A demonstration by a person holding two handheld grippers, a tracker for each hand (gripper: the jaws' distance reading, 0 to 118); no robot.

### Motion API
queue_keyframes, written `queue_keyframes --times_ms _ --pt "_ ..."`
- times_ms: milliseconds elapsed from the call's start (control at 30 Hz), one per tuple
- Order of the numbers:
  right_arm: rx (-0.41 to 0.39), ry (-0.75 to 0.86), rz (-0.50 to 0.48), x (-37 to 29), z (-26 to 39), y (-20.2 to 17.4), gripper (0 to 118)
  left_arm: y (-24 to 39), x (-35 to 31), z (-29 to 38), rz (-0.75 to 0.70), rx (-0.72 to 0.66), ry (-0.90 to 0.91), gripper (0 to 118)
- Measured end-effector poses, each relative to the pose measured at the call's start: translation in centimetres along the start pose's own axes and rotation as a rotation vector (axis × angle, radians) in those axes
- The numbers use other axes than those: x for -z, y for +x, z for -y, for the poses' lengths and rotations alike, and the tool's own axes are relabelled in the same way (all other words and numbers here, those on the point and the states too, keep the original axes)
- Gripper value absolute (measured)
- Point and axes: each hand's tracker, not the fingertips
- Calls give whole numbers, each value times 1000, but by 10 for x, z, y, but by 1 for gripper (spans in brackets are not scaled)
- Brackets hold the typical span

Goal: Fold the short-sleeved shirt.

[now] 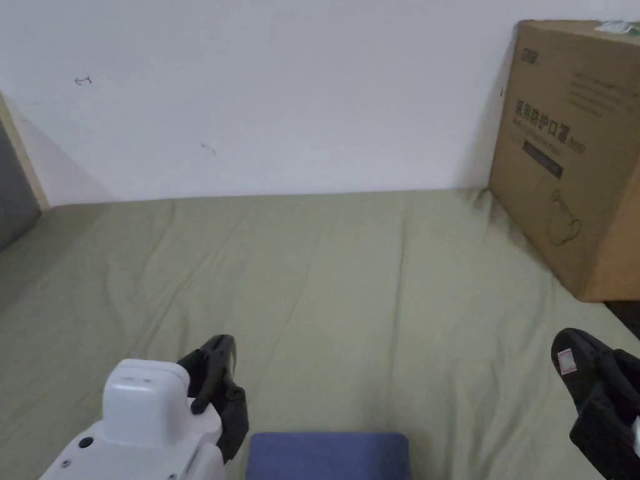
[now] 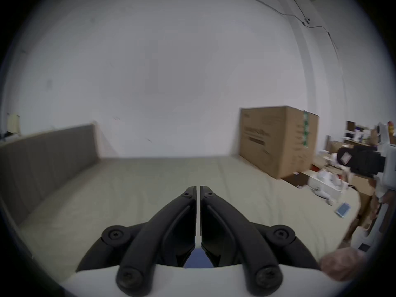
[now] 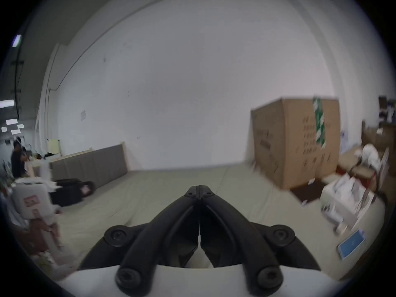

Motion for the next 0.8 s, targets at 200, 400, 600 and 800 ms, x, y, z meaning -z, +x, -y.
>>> queue_keyframes --times_ms 200,400,600,800 --pt "28 -24 153 -4 19 -5 0 -15 -30 23 -183 -20 22 3" --pt "10 -51 166 -1 15 3 0 -35 -26 23 -202 -53 0 3" --pt "49 -439 -104 51 44 -9 0 -42 -15 29 -161 -88 -54 3" --pt "74 -891 -260 113 135 -35 0 -49 -11 44 -140 -87 -111 3"
